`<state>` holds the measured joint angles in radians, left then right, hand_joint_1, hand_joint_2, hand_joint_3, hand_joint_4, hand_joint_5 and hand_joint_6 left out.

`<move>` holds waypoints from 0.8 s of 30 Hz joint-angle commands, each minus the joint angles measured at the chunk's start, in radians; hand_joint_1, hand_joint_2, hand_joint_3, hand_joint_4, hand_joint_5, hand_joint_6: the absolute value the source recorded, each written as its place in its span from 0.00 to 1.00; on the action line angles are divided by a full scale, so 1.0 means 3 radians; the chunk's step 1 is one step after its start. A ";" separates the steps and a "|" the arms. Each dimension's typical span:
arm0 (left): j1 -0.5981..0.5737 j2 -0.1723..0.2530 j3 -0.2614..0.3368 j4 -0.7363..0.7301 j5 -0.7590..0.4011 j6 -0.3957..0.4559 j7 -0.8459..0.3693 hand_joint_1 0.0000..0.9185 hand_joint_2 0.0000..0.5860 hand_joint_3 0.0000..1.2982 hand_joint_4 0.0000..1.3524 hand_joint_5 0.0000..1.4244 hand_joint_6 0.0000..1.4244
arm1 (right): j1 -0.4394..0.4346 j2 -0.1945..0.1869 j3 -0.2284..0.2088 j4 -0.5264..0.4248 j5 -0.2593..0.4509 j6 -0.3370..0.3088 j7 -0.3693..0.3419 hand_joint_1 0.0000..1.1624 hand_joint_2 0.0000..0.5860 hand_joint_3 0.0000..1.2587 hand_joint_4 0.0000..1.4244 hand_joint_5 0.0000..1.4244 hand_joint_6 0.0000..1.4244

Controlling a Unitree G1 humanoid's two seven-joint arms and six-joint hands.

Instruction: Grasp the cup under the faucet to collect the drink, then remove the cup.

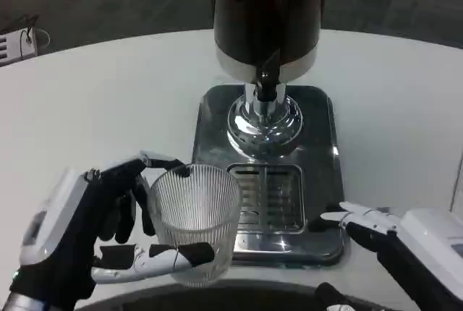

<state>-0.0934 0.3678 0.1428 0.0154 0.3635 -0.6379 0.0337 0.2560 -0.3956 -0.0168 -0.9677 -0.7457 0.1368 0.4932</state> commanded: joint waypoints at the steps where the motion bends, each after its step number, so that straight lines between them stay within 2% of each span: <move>1: -0.0261 0.0004 -0.0027 0.0218 0.0108 -0.0055 0.0198 0.57 0.00 0.76 0.80 0.91 1.00 | 0.0078 -0.0004 -0.0062 -0.0083 0.0065 -0.0066 0.0007 0.48 0.75 0.22 0.10 0.14 0.08; 16: -0.0979 0.0084 -0.0268 0.1121 0.0571 -0.0092 0.0738 0.57 0.00 0.76 0.80 0.91 1.00 | 0.0179 -0.0023 -0.0202 -0.0120 0.0197 -0.0145 0.0008 0.47 0.76 0.22 0.10 0.14 0.08; 24: -0.1295 0.0097 -0.0465 0.1513 0.0712 -0.0085 0.0976 0.57 0.00 0.76 0.80 0.91 1.00 | 0.0198 -0.0014 -0.0216 -0.0115 0.0224 -0.0173 -0.0004 0.47 0.76 0.22 0.11 0.15 0.08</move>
<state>-0.4496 0.3855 0.0190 0.4421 0.5648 -0.6492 0.2848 0.3039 -0.3989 -0.0746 -0.9898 -0.6848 0.1009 0.4931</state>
